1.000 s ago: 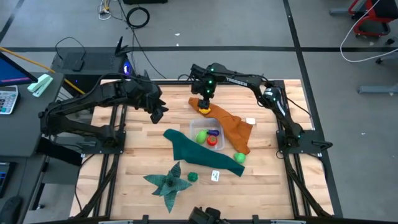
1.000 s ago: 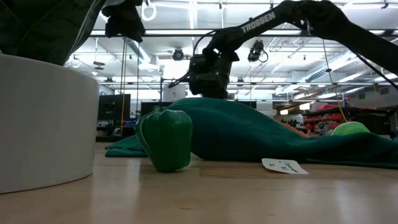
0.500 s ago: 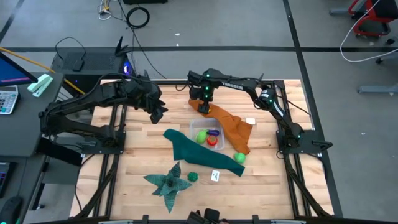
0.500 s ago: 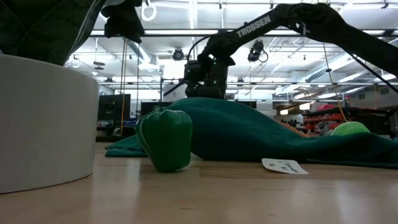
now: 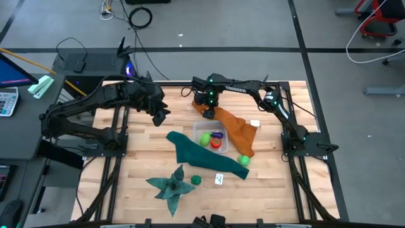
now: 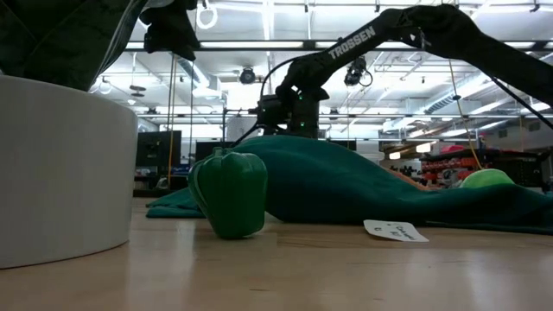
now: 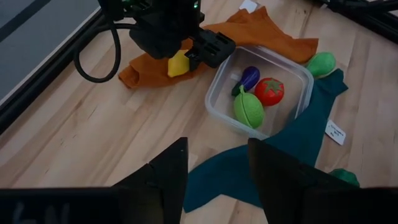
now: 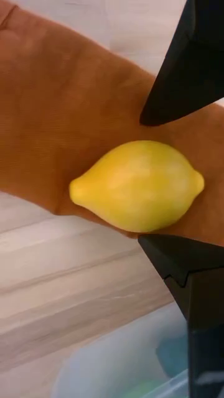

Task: Pick and placing Produce into tupperware
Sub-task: Put the yellow lemon into the transparent bin

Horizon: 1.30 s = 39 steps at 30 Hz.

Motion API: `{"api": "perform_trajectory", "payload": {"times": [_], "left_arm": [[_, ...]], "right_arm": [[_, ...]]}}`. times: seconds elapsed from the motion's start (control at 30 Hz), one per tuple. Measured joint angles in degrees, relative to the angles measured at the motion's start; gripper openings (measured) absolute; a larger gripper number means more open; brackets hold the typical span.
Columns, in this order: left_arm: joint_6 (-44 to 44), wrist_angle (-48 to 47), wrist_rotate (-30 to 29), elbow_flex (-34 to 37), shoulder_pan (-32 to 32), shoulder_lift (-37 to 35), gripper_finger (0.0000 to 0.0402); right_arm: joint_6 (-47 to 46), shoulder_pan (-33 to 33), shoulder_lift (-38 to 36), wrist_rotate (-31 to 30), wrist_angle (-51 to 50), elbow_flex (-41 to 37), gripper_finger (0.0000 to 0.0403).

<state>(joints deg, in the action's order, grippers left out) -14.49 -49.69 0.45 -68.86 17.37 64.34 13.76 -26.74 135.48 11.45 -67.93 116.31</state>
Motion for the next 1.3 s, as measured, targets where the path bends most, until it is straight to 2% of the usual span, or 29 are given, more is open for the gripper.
{"api": "perform_trajectory", "payload": {"times": [0.2,0.57,0.97,1.3], "left_arm": [[0.06,-0.09,0.00,0.00,0.00,0.00,0.0172],[0.08,-0.11,0.00,-0.02,0.01,0.00,0.0173],[0.08,-0.15,0.00,-0.02,0.02,0.00,0.0172],[0.17,-0.26,0.00,-0.02,0.04,0.02,0.0172]], "right_arm": [[-0.02,0.04,0.00,0.03,0.82,-0.37,0.0241],[-0.13,0.04,-0.02,0.91,0.87,-0.37,0.0136],[-0.59,0.04,-0.75,0.89,-0.49,1.20,0.0142],[-0.63,-0.15,-6.68,0.49,-1.84,1.57,0.0144]]}}
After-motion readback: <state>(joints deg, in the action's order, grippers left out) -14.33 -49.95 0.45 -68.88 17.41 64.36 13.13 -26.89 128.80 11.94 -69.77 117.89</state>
